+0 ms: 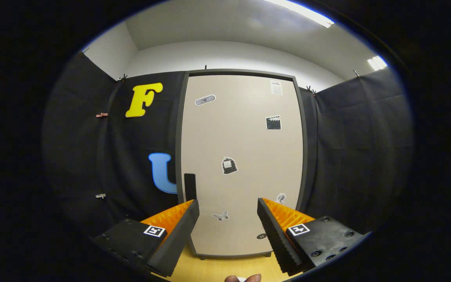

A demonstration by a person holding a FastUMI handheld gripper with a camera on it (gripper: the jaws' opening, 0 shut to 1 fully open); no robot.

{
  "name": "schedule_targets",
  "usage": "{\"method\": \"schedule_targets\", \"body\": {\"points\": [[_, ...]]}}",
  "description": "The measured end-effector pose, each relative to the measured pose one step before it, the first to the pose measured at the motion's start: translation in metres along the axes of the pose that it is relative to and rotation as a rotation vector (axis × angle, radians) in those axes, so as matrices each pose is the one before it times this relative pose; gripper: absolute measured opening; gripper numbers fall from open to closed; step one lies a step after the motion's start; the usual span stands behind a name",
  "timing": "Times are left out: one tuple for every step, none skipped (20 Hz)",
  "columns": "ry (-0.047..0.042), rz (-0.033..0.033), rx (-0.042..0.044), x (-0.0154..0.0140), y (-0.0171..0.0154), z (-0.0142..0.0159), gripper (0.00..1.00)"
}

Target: Open the shoe cabinet door, grab the shoes and put them into the shoe cabinet, then close the shoe cabinet door.

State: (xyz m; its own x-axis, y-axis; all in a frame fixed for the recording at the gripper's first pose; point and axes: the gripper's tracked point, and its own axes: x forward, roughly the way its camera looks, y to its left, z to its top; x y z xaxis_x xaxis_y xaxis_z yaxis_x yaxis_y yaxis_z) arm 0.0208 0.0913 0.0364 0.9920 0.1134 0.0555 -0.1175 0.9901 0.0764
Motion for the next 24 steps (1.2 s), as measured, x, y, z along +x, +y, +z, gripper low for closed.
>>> {"method": "schedule_targets", "body": {"points": [[0.00212,0.0106,0.00599,0.00814,0.01098,-0.0006,0.97],[0.00529,0.0104,0.00155,0.00704,0.00901,-0.00335,0.97],[0.0057,0.00805,-0.00314,0.00677,0.00704,-0.00256,0.97],[0.00285,0.00595,-0.0036,0.00532,0.00643,-0.00233,0.97],[0.00112,0.00728,-0.00583,0.00666,0.00803,-0.00219,0.97],[0.00696,0.00462,-0.00417,0.00756,0.0073,-0.00433,0.97],[0.00424,0.00303,-0.00135,0.00835,0.0055,-0.00317,0.97],[0.00738,-0.00102,-0.00056,0.00551,0.00357,-0.00448,0.97],[0.00656,-0.00269,0.0012,0.00988,0.00395,-0.00429,0.97],[0.00864,-0.00596,-0.00138,0.01046,0.00263,-0.00474,0.97],[0.00899,-0.00508,-0.00347,0.00959,0.00159,-0.00544,0.97],[0.00736,-0.00868,-0.00899,0.00998,0.00057,-0.00567,0.97],[0.01382,-0.00017,-0.00666,0.0098,0.002,-0.00703,0.97],[0.01696,0.00243,-0.0001,0.00904,0.00224,-0.00809,0.97],[0.01858,-0.00478,0.00608,0.00929,0.0004,-0.00709,0.98],[0.01193,0.00024,0.01246,0.00852,0.00207,-0.00429,0.97],[0.005,-0.0115,0.00744,0.00924,-0.00153,-0.00288,0.96],[0.00648,-0.00964,0.00277,0.00761,-0.00164,-0.00257,0.92],[0.00782,-0.00395,0.00484,0.00738,0.00021,-0.00303,0.87],[0.00876,-0.0094,0.0037,0.00459,-0.00154,-0.00303,0.86],[0.00555,-0.00314,0.00792,0.00519,0.00003,-0.00174,0.72],[0.00816,-0.00705,0.00869,0.00128,-0.00105,-0.00217,0.64],[-0.00063,-0.02403,0.00156,0.00424,-0.0049,-0.00053,0.57],[-0.00955,-0.00175,-0.00238,0.00199,0.00037,0.0006,0.49]]}}
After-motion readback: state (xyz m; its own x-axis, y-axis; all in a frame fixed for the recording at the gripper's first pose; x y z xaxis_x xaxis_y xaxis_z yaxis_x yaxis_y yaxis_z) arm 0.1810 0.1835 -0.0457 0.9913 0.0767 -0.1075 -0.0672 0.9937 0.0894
